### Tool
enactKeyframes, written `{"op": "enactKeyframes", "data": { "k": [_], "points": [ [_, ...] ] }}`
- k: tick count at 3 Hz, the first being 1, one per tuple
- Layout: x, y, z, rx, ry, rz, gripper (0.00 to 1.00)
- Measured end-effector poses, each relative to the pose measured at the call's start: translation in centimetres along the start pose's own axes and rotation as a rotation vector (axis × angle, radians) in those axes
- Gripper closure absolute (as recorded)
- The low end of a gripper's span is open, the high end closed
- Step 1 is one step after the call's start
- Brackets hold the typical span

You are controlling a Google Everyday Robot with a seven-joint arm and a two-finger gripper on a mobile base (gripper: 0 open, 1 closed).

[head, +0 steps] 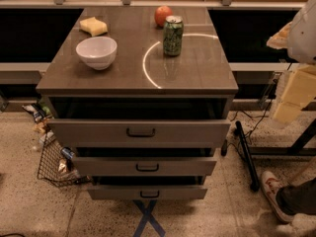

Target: Knock green can over

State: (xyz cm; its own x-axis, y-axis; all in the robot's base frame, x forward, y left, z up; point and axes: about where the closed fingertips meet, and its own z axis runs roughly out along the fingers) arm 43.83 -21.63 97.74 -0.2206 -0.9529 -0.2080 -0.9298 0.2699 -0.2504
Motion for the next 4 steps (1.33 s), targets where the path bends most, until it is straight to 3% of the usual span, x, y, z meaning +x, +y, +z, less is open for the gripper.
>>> {"op": "enactKeyframes", "data": {
  "k": [1, 2, 3, 4],
  "points": [
    [0.1, 0.0, -0.1, -0.001, -0.002, 0.003, 0.0],
    [1.6, -0.4, -1.6, -0.016, -0.04, 0.048, 0.0],
    [0.3, -1.2, -1.0, -0.081, -0.15, 0.009, 0.0],
    [-4.6, -1.4, 2.3, -0.166, -0.311, 0.038, 0.0]
  ]
}}
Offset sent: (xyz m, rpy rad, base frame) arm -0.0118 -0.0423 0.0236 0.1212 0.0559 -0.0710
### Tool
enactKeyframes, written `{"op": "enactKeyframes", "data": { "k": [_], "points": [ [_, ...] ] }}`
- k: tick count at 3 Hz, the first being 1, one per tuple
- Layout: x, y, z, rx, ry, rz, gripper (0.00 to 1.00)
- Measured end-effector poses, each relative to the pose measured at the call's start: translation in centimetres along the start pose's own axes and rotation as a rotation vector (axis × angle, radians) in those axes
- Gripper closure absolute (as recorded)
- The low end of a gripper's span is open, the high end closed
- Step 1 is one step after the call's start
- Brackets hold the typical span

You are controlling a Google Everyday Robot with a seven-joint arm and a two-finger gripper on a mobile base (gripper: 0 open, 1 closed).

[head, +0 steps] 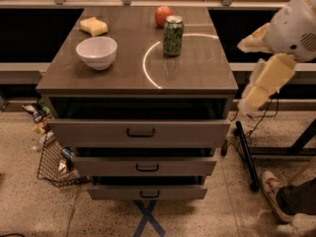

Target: Knock green can over

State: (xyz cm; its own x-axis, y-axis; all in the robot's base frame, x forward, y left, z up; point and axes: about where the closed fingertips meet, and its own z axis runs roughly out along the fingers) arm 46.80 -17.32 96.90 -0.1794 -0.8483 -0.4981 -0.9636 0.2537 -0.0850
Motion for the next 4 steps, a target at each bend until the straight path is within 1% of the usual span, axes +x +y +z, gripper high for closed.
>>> {"op": "enactKeyframes", "data": {
  "k": [1, 2, 3, 4],
  "points": [
    [-0.8, 0.1, 0.0, -0.003, -0.024, -0.004, 0.0],
    [-0.8, 0.1, 0.0, -0.003, -0.024, -0.004, 0.0],
    [-1.1, -0.3, 0.2, -0.006, -0.046, 0.011, 0.0],
    [-1.0, -2.2, 2.5, -0.012, -0.166, 0.116, 0.0]
  ]
}}
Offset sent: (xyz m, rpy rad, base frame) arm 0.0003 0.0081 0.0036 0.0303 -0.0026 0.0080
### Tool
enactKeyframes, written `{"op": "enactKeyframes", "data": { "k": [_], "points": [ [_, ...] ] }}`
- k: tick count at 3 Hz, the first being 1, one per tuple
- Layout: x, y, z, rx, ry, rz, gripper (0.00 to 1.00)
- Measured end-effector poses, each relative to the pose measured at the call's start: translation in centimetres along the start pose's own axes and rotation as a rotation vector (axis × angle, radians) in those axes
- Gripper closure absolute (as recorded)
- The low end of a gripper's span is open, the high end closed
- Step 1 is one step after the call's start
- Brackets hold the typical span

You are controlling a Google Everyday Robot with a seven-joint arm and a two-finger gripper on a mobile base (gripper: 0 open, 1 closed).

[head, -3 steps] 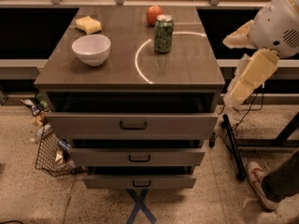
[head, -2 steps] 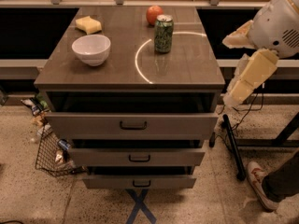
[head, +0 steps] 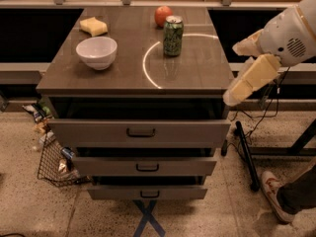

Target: Knock green can over

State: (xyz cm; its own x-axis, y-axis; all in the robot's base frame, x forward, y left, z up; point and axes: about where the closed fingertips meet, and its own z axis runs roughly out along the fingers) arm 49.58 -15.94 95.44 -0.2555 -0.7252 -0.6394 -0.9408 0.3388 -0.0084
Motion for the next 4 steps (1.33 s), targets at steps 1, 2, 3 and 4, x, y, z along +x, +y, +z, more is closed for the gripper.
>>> {"op": "enactKeyframes", "data": {
  "k": [1, 2, 3, 4],
  "points": [
    [-1.4, -4.6, 2.0, 0.048, -0.214, 0.078, 0.0],
    [-1.7, -9.3, 2.7, 0.143, -0.392, 0.137, 0.0],
    [-2.3, -12.9, 4.1, 0.242, -0.489, 0.157, 0.0],
    [-2.9, -16.7, 5.8, 0.333, -0.544, 0.164, 0.0]
  ]
}}
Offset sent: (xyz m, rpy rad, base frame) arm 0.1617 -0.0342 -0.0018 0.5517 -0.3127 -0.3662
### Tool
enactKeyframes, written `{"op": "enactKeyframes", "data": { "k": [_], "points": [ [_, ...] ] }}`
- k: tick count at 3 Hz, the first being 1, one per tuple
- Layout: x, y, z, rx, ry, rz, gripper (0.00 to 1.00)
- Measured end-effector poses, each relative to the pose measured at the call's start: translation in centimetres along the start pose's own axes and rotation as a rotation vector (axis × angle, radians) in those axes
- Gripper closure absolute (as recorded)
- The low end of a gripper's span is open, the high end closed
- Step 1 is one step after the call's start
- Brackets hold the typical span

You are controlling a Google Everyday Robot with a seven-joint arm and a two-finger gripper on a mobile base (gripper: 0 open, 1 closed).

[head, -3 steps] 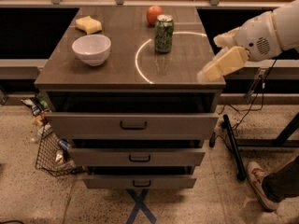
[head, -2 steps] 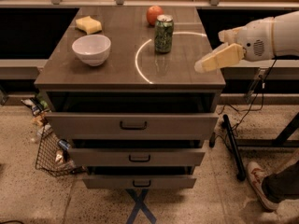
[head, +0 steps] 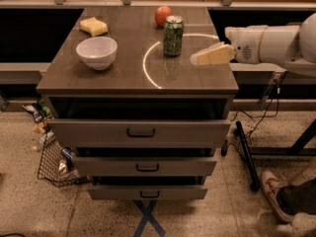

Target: Knock green can over

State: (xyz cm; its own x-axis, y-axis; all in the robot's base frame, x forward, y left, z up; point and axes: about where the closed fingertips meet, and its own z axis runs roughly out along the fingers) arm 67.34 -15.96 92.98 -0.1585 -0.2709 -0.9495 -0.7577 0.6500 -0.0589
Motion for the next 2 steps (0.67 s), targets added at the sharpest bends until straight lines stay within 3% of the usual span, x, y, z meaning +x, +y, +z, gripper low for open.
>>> {"op": "enactKeyframes", "data": {
  "k": [1, 2],
  "points": [
    [-0.6, -3.5, 5.2, 0.035, -0.058, -0.002, 0.0],
    [-2.7, -5.1, 9.1, 0.018, -0.092, -0.025, 0.0]
  ]
}}
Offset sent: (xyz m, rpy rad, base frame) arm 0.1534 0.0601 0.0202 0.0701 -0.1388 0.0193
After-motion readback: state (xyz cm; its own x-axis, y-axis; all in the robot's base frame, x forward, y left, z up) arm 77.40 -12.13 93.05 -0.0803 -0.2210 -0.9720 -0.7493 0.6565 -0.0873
